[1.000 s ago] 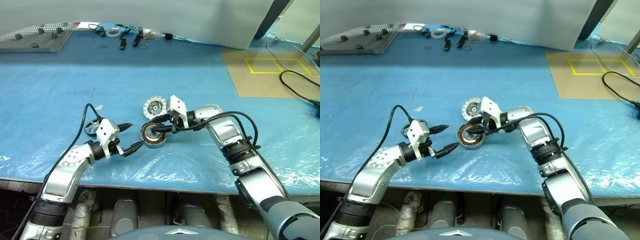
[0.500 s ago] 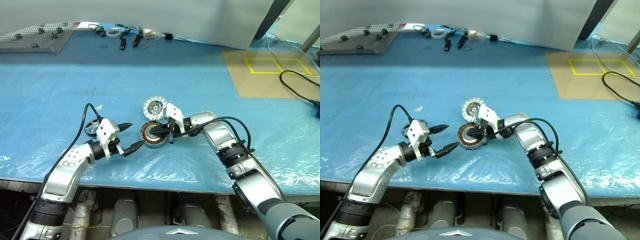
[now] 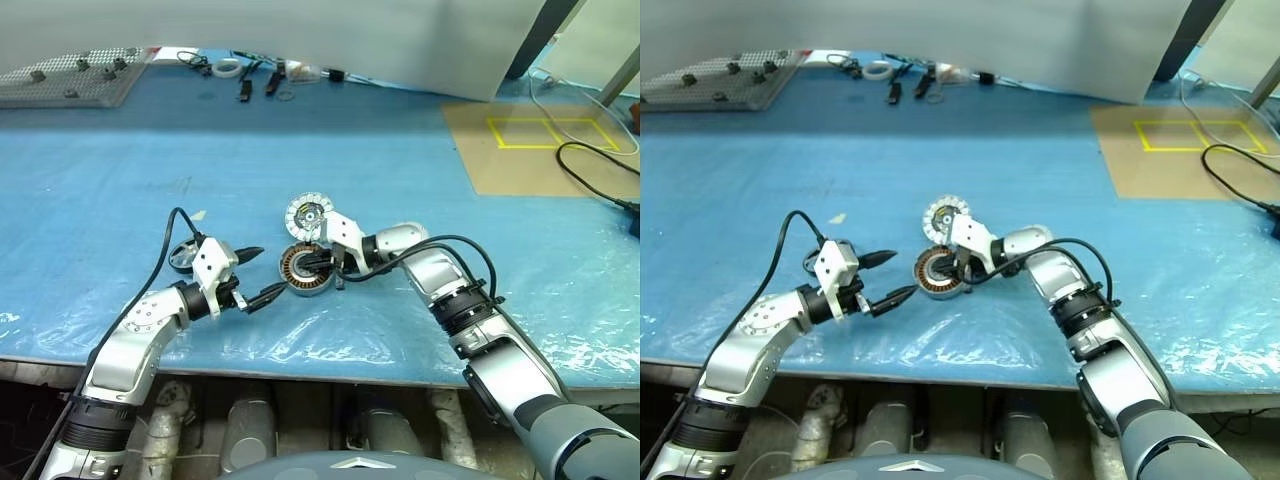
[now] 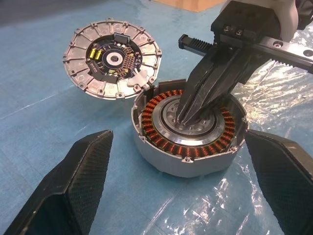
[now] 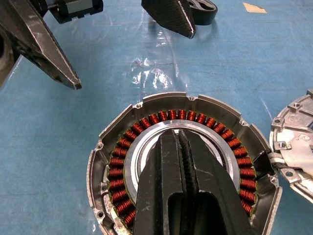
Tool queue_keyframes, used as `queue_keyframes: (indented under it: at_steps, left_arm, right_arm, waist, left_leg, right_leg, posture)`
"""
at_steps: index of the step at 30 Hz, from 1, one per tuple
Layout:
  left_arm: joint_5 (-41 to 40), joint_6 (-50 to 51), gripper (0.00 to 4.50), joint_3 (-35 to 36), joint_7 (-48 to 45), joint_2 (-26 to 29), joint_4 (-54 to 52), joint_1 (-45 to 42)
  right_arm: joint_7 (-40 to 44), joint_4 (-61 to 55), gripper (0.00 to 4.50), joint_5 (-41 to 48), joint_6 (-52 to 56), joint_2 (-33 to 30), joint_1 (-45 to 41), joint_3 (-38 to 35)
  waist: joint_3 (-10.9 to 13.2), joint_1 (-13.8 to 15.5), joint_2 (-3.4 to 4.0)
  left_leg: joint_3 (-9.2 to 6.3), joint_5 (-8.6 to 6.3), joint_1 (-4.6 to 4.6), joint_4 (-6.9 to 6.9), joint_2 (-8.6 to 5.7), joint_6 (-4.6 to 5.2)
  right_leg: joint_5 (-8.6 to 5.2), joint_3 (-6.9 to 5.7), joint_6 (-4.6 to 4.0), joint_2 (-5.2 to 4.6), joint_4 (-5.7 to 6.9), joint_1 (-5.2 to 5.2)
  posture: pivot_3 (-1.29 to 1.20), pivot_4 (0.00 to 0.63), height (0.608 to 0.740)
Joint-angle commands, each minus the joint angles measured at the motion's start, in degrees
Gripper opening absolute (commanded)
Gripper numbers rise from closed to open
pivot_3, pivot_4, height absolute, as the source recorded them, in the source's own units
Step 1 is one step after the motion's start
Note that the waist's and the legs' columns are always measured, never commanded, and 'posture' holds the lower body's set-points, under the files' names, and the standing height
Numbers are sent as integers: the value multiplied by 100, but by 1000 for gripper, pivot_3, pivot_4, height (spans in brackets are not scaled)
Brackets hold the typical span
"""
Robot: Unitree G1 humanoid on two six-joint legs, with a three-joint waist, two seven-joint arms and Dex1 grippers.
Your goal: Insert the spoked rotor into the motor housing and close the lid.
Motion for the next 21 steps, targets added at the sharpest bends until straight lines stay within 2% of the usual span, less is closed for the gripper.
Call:
queue_keyframes:
  at_steps: [1,4,6,11,12,21]
  left_arm:
    - [-35,-115,4500,91,-37,36,-72,-59]
    - [-27,-127,4500,89,-53,44,-61,-67]
    - [-26,-129,4500,92,-60,47,-49,-78]
    - [-13,-132,4500,83,-87,56,-37,-88]
    - [-12,-131,4500,82,-90,57,-33,-92]
    - [-7,-155,4500,77,-119,50,35,-138]
  right_arm:
    - [-152,566,33,-457,231,-75,162,316]
    - [-232,722,33,-350,734,43,140,243]
    - [-86,700,33,-180,1274,84,173,217]
    - [298,48,33,409,1848,77,350,-88]
    - [308,-60,33,530,1898,87,332,-211]
    - [79,-573,33,1668,2479,346,-156,-1330]
  waist:
    - [0,4,0]
    - [0,9,0]
    - [-2,10,-2]
    - [-32,39,-3]
    - [-32,37,-2]
    - [-33,4,-5]
  left_leg:
    - [1,-1,31,-6,0,-1]
    - [2,-2,102,-31,-9,-2]
    - [3,-2,137,-41,-13,-2]
    - [4,-2,158,-81,-18,-2]
    - [4,-2,150,-81,-19,-2]
    - [5,10,-35,-76,-16,16]
  right_leg:
    - [-2,1,1,0,-6,31]
    - [-8,15,9,0,-22,90]
    - [-29,22,47,0,-27,116]
    - [-28,23,45,2,-77,144]
    - [-12,23,18,2,-81,143]
    - [-6,1,18,2,-75,-29]
  posture:
    - [0,150,740]
    - [0,150,740]
    - [0,150,740]
    - [0,150,740]
    - [0,150,740]
    - [0,150,740]
